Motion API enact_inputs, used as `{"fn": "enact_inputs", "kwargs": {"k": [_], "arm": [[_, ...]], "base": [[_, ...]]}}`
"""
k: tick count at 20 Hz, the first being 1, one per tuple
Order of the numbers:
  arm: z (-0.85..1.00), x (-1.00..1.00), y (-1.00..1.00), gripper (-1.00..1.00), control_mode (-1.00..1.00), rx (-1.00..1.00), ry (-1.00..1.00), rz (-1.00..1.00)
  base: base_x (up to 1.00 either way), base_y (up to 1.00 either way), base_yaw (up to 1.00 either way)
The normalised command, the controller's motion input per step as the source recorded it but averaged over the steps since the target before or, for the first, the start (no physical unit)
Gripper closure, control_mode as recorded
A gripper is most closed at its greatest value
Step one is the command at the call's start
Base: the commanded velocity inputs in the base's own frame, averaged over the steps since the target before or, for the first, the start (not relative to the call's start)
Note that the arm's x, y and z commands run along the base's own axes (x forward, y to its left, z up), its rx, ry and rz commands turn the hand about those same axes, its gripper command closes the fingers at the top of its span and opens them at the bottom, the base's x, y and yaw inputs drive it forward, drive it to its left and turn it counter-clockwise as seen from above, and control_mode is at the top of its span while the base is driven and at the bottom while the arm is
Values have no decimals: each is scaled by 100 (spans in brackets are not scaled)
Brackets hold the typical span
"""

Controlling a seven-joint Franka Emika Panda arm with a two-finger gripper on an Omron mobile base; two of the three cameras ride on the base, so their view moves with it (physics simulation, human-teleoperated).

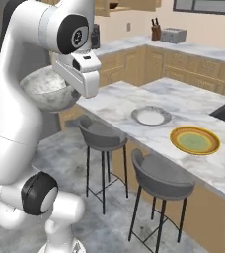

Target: Move the bowls from the cabinet to the plates on the dining table.

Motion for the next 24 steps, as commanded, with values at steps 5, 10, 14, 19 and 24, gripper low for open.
{"fn": "enact_inputs", "kwargs": {"k": [5, 10, 14, 19, 24], "arm": [[0, 0, 0, 100, 100, 0, 0, 0], [0, 0, 0, 100, 100, 0, 0, 0], [0, 0, 0, 100, 100, 0, 0, 0], [0, 0, 0, 100, 100, 0, 0, 0], [0, 0, 0, 100, 100, 0, 0, 0]], "base": [[0, 0, -25], [0, 0, -25], [0, 0, -25], [0, 0, -25], [0, 0, -25]]}}
